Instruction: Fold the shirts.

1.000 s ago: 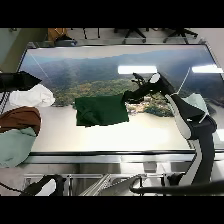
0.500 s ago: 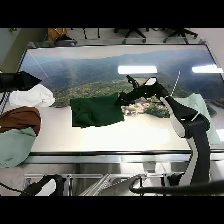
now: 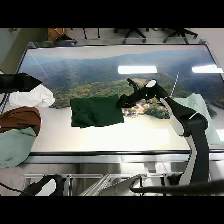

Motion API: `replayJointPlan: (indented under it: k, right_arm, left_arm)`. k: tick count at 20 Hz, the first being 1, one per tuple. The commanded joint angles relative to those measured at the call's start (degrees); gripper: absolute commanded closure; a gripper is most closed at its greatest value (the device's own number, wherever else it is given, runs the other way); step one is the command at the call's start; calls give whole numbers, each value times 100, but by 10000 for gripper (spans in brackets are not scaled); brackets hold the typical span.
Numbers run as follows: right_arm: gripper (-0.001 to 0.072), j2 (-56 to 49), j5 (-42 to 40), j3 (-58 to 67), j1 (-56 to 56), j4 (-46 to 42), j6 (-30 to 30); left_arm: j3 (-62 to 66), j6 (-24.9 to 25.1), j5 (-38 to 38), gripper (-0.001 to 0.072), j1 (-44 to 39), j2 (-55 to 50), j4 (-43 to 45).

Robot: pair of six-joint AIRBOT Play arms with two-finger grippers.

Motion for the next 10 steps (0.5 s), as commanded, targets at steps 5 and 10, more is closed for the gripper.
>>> replayJointPlan:
  k: [5,10]
  right_arm:
    - [251,216,264,-4,-367,-216,151]
    - [252,37,177,-4,13,-343,197]
  left_arm:
    - [-2,52,-11,691,7,4,4]
    - [-2,52,-15,691,7,-2,0]
